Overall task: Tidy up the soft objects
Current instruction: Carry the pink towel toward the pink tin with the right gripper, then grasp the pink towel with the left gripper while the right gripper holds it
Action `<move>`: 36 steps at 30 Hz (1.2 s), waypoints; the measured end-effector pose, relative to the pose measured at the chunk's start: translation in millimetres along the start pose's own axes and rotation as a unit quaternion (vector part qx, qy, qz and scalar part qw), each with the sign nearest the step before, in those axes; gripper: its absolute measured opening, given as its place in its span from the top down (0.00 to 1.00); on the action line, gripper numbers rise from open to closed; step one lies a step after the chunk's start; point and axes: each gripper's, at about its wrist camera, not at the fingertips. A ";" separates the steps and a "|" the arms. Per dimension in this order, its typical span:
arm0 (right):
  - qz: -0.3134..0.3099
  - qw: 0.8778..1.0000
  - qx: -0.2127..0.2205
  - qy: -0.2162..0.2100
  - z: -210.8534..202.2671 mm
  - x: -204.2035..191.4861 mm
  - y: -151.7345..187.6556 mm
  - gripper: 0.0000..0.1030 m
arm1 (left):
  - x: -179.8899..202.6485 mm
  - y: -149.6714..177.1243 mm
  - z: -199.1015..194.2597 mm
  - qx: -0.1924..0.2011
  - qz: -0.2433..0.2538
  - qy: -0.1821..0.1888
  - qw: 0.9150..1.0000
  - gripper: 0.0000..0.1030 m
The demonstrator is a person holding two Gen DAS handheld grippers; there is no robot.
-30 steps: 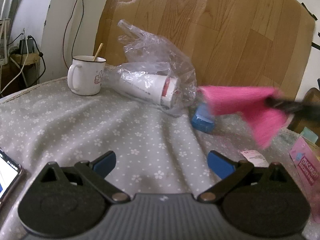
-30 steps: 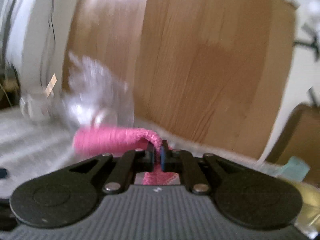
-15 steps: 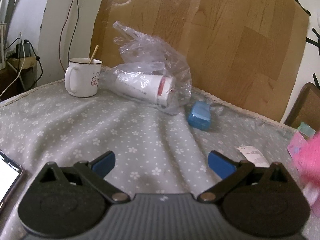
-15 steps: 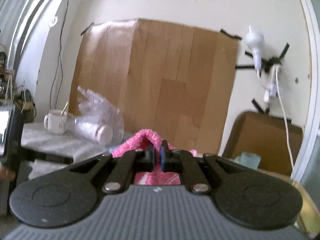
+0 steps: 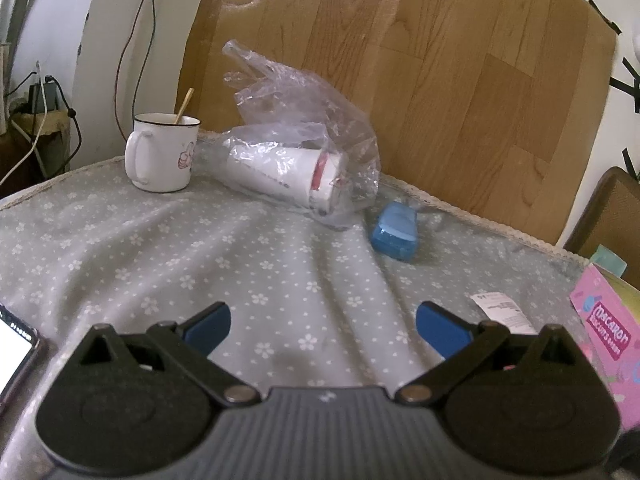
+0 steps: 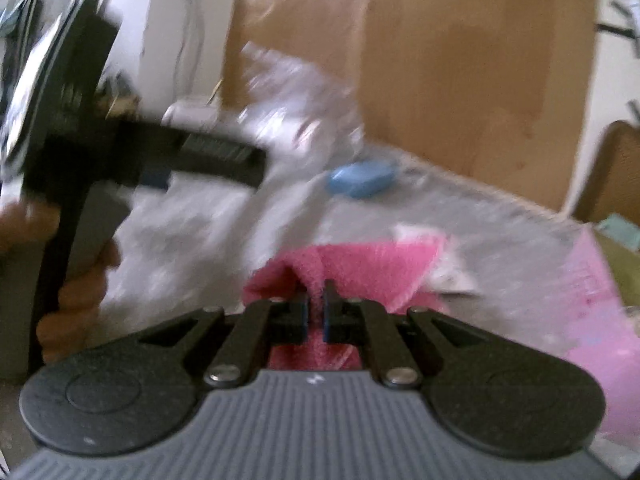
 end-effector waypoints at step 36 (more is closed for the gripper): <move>0.094 0.992 -0.026 -0.077 -7.6 31.0 9.9 0.67 | 63.2 32.3 -31.7 -0.140 0.112 0.162 0.970 0.39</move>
Point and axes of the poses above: each gripper's, at about its wrist camera, not at the fingertips, and z roughly the way its jaws point, x to its right, y to its underside, and after that the axes turned 11 degrees about -y, right-handed
